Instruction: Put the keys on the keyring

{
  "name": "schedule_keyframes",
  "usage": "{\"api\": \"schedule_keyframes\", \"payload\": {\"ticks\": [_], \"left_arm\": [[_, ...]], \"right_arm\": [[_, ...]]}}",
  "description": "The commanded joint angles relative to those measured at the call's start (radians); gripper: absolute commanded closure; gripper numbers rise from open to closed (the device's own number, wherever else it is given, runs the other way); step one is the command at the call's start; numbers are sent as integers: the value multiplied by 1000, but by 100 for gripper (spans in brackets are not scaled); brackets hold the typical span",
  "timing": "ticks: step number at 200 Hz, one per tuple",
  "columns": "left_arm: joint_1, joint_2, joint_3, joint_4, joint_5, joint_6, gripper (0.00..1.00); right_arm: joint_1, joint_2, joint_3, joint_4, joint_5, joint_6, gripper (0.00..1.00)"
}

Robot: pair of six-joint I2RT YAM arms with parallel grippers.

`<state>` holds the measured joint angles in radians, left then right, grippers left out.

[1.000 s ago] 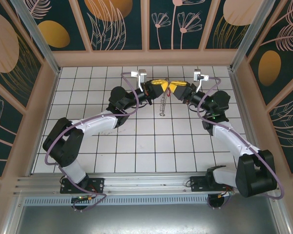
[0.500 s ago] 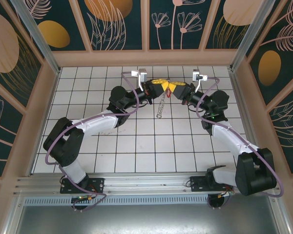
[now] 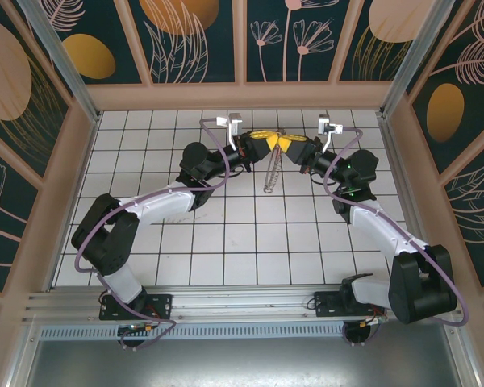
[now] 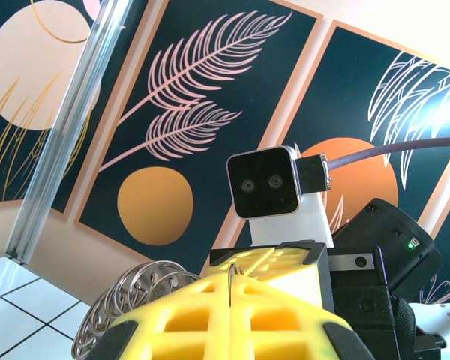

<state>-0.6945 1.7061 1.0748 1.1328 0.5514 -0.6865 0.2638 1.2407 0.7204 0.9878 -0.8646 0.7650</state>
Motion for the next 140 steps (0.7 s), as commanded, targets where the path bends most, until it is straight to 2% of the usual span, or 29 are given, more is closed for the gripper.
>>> {"api": "schedule_keyframes", "payload": {"ticks": [1, 29, 64, 109, 140], "left_arm": [[0, -6, 22, 53, -16, -5, 100], [13, -37, 18, -7, -43, 37, 81], [72, -107, 7, -123, -40, 113, 68], [109, -112, 171, -531, 95, 346, 62], [145, -65, 270, -707, 182, 440, 60]], "right_arm": [[6, -14, 16, 7, 14, -26, 100], [0, -15, 28, -60, 5, -73, 100], [-20, -12, 78, -239, -35, -201, 100], [-41, 52, 198, -511, -109, -427, 100], [-50, 138, 302, -679, -148, -569, 100]]}}
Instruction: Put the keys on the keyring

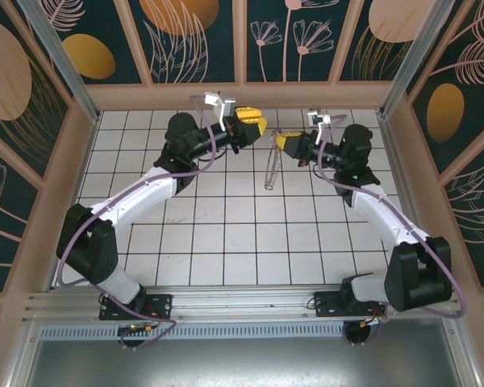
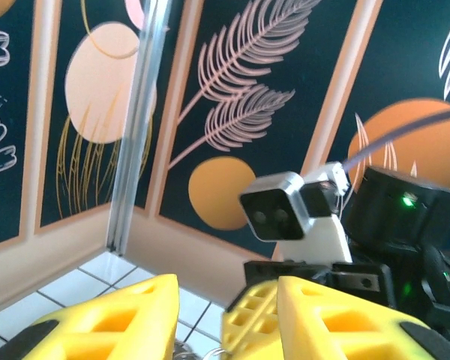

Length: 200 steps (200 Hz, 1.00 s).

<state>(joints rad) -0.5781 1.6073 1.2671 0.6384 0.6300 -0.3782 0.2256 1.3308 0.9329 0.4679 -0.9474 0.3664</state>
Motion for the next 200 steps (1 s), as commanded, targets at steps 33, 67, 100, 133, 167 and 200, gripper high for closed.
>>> {"api": "schedule_keyframes", "payload": {"ticks": [33, 67, 100, 133, 167, 200], "left_arm": [[81, 123, 199, -360, 211, 187, 59], [111, 228, 336, -546, 322, 257, 59], [113, 304, 441, -696, 401, 329, 63], [113, 340, 456, -712, 437, 329, 65], [113, 368, 471, -710, 471, 311, 66], [113, 384, 474, -705, 484, 296, 66]], "right_arm": [[-25, 141, 178, -250, -118, -244, 100], [-27, 212, 232, -293, -170, -274, 100], [-27, 249, 253, -302, -200, -275, 100], [-27, 259, 252, -304, -203, -276, 100], [-28, 258, 255, -302, -205, -273, 100], [-26, 261, 259, -292, -206, -264, 100]]}}
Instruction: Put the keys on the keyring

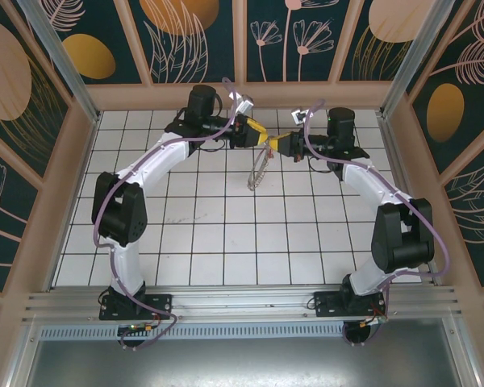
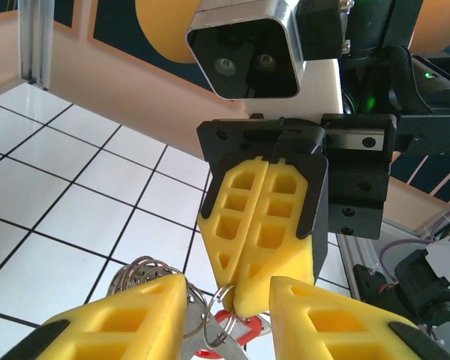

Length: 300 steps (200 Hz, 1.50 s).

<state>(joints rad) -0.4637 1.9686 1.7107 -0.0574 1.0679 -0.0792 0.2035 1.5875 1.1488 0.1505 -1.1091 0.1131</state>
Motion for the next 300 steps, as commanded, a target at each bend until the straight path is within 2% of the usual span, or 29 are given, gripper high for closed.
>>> {"api": "schedule_keyframes", "payload": {"ticks": [1, 61, 113, 175, 221, 285, 300], "left_arm": [[-1, 22, 31, -9, 46, -3, 66], [-1, 37, 24, 20, 75, -32, 68], [-2, 39, 7, 68, 104, -67, 74], [-3, 48, -1, 75, 103, -68, 75], [-3, 55, 0, 85, 121, -74, 100], [-4, 58, -14, 117, 143, -98, 100], [-4, 59, -17, 116, 145, -102, 85]], "right_arm": [[-5, 4, 43, 26, -44, -10, 100], [-4, 7, 42, 48, -41, 8, 100], [-3, 13, 37, 68, -40, 22, 100], [-3, 19, 30, 96, -42, 42, 100], [-3, 25, 29, 106, -40, 48, 100], [-3, 33, 30, 118, -40, 57, 100], [-3, 36, 35, 121, -40, 62, 100]]}}
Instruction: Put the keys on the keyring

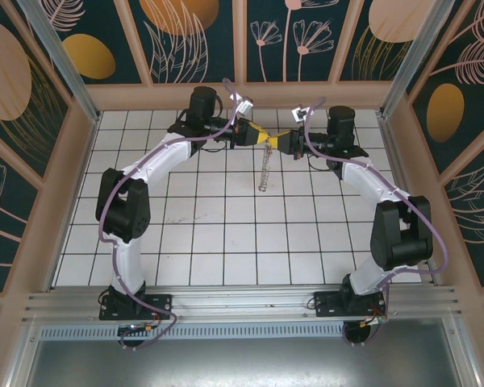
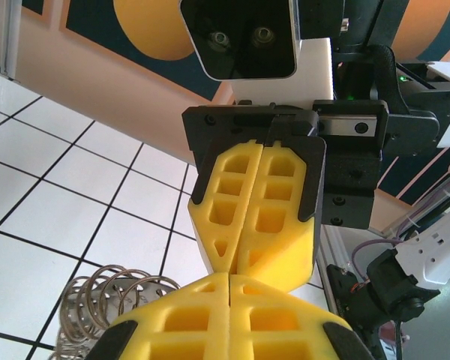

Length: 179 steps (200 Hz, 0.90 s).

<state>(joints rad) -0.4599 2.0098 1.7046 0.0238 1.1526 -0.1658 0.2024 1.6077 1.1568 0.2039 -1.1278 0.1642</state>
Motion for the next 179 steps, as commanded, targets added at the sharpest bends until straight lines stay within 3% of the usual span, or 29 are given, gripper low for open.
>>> {"api": "schedule_keyframes", "payload": {"ticks": [1, 20, 50, 104, 119, 130, 179], "left_arm": [[-8, 18, -10, 34, 61, -15, 85], [-8, 16, -15, 30, 63, -8, 84], [-10, 17, -20, 25, 65, -2, 100], [-19, -10, -59, 62, 25, -9, 100], [-19, -39, -112, 160, -14, -60, 100], [-19, -61, -153, 248, -33, -110, 100], [-19, -156, -282, 525, -108, -255, 100]], "right_arm": [[-2, 16, 27, 68, -21, 11, 100], [-2, 19, 30, 71, -20, 13, 100], [-1, 21, 29, 80, -18, 22, 100], [-4, 7, 18, 117, -5, 67, 100], [-12, -17, -1, 145, 12, 98, 81], [-22, -47, -29, 183, 21, 125, 73], [-90, -230, -208, 319, 117, 225, 63]]}}
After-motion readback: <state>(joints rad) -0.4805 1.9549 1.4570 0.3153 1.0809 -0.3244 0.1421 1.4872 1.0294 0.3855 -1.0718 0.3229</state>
